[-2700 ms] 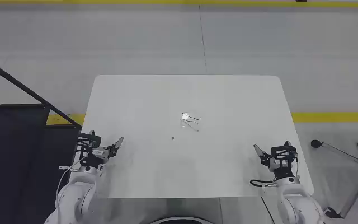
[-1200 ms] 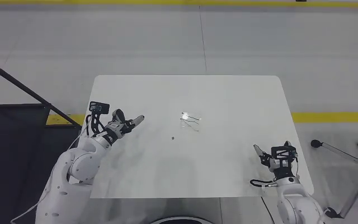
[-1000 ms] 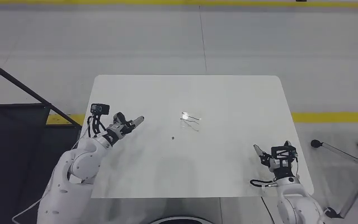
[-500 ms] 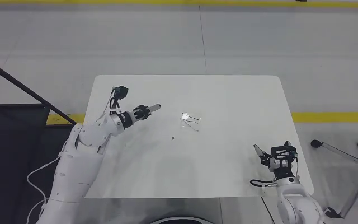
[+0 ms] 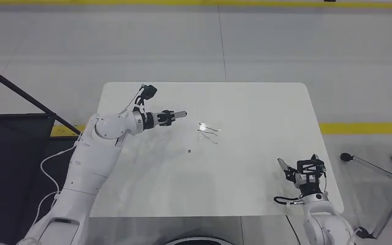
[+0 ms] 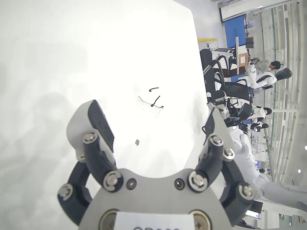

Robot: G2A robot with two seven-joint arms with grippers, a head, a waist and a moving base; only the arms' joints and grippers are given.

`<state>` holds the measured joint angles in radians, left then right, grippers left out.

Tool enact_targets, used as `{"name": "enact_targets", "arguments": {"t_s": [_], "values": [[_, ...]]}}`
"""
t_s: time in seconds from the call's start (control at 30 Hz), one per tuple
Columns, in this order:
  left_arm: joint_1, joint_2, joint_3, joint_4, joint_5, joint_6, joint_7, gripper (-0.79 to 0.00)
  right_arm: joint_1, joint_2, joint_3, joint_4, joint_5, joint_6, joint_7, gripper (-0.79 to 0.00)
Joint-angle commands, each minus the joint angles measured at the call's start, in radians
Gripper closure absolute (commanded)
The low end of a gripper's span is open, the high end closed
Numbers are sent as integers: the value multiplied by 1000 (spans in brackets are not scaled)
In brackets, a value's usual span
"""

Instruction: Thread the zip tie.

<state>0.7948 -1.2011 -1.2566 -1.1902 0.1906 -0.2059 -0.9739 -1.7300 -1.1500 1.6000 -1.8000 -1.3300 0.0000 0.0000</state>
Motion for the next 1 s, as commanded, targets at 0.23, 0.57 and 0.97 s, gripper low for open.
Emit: {"name": "enact_targets", "arguments": {"t_s": [0.23, 0.57, 0.97], "values": [[-11, -3, 15, 26, -6, 16, 13, -785, 0, 0, 0, 0, 0, 0, 0, -785], [-148, -43, 162, 192, -8, 9, 3, -668, 0, 0, 0, 0, 0, 0, 0, -785], [-262, -92, 279, 351, -25, -21, 8, -465, 0, 0, 0, 0, 0, 0, 0, -785]]}}
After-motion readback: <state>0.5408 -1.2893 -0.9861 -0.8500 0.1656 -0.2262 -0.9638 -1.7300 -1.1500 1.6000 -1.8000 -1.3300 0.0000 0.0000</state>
